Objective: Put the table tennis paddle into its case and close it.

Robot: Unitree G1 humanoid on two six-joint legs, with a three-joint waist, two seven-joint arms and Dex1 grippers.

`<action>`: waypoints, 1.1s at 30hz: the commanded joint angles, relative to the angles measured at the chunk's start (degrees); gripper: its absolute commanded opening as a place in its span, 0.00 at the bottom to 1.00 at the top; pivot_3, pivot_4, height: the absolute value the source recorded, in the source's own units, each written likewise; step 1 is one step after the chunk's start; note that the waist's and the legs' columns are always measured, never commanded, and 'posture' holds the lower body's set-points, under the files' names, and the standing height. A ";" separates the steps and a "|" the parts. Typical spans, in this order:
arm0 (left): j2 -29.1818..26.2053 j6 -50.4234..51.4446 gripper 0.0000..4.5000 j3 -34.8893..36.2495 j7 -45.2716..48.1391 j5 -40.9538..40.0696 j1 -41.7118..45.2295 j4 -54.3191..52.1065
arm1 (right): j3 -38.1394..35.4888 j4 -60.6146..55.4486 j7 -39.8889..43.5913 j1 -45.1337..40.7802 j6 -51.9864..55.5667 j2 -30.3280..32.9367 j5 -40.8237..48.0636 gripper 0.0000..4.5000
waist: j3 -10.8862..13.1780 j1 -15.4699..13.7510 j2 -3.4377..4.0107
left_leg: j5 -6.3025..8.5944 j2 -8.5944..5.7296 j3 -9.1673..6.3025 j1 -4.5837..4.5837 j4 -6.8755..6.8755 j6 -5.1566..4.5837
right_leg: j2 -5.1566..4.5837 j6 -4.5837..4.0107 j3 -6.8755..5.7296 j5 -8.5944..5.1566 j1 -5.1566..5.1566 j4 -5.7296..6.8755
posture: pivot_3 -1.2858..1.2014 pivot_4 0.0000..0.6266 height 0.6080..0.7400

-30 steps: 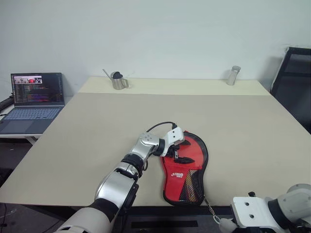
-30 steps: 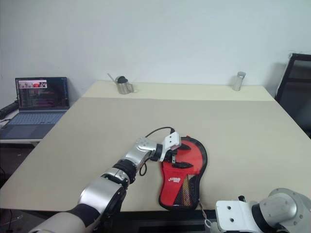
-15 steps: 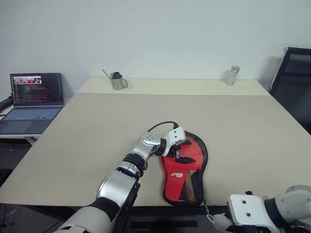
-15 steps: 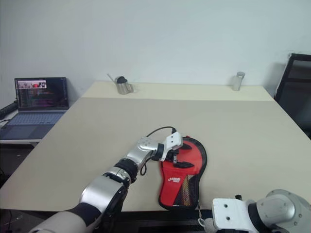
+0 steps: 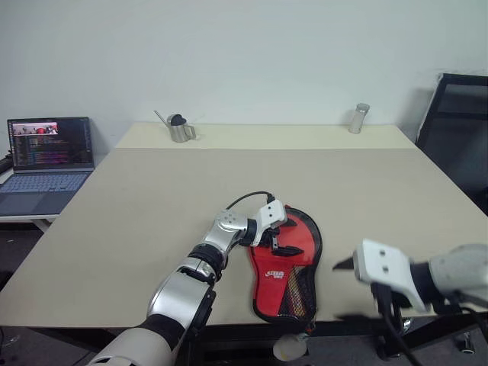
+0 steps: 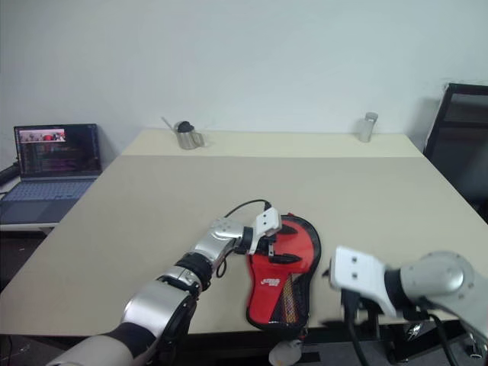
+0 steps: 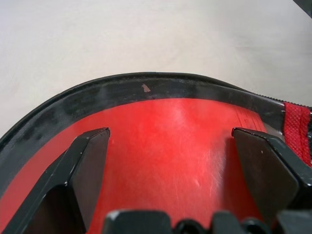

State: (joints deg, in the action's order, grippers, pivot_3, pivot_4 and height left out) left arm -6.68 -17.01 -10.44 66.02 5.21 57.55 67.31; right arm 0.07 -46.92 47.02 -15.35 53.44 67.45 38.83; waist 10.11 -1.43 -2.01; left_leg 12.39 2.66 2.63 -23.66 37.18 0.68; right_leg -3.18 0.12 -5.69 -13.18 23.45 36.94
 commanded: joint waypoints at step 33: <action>-22.99 39.99 0.97 14.79 -19.17 -19.36 -37.44 -76.80 | -1.09 83.51 17.63 -27.13 -49.21 -21.85 -23.81 1.00 | 0.09 1.03 0.10 | -0.03 0.00 0.75 -0.14 -0.14 0.00 | 0.16 -0.04 0.55 0.07 0.61 0.34 | 0.52 0.24 1.00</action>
State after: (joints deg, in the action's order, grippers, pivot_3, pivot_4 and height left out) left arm -30.29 24.39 4.71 48.62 -14.61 18.75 -9.02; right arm 0.64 35.23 63.85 -40.31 6.65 44.76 15.78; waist 10.20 -0.40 -1.90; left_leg 12.36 2.66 3.38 -23.80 37.03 0.69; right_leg -3.01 0.08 -5.13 -13.12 24.07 37.28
